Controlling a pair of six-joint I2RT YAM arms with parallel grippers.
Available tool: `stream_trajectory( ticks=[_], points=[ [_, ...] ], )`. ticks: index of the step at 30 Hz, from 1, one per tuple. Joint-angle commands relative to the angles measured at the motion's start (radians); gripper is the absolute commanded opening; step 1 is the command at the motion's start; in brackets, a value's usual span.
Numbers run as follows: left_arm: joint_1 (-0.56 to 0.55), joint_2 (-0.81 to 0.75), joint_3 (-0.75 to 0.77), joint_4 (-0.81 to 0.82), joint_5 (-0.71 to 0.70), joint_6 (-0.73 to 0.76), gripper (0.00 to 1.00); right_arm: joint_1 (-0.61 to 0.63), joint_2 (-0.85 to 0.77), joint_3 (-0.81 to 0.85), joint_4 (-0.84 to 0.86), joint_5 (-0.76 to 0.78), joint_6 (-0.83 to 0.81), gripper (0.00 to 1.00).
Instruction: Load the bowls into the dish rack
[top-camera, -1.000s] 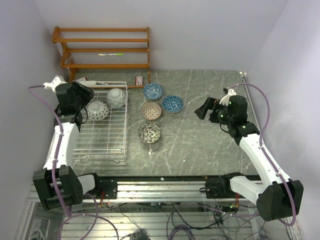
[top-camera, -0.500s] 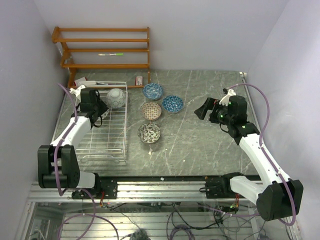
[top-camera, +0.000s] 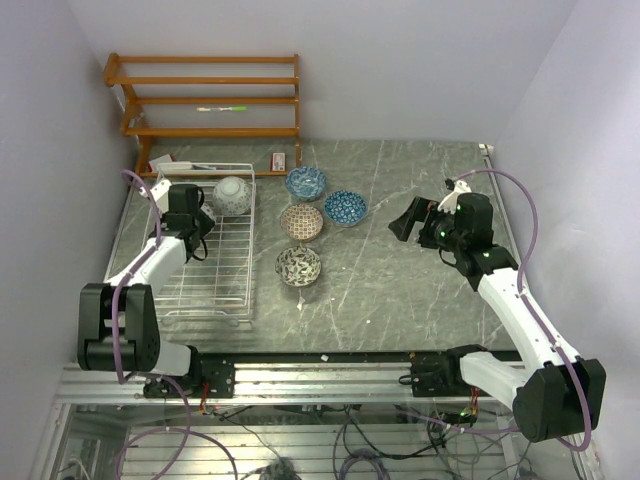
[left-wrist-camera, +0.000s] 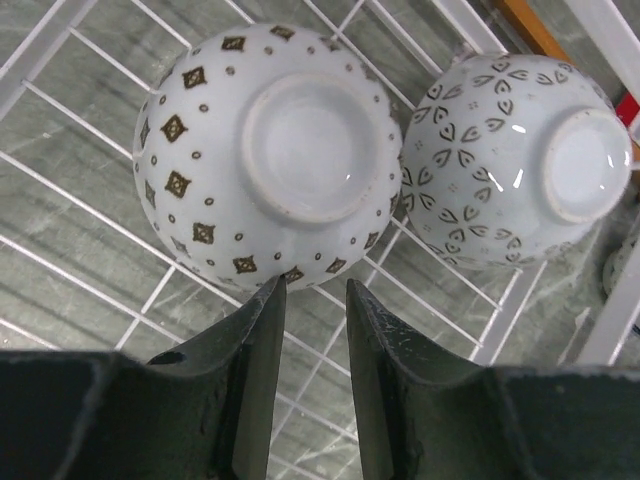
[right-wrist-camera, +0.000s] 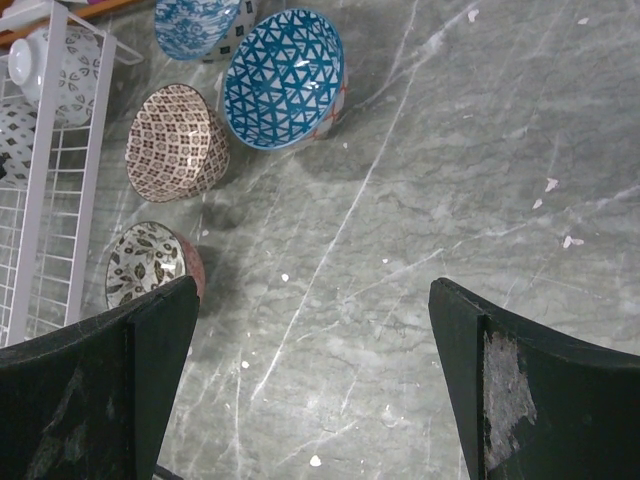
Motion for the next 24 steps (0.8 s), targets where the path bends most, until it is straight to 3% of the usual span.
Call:
stream_trajectory(
  ticks=[1, 24],
  points=[
    [-0.004, 0.057, 0.005, 0.087, -0.084, -0.006, 0.41, -0.007, -0.015, -0.013, 0.011, 0.014, -0.015, 1.00],
    [0.012, 0.298, 0.176, 0.223, -0.185, 0.052, 0.41, -0.008, 0.002, -0.005, 0.003, 0.014, -0.020, 1.00]
  ],
)
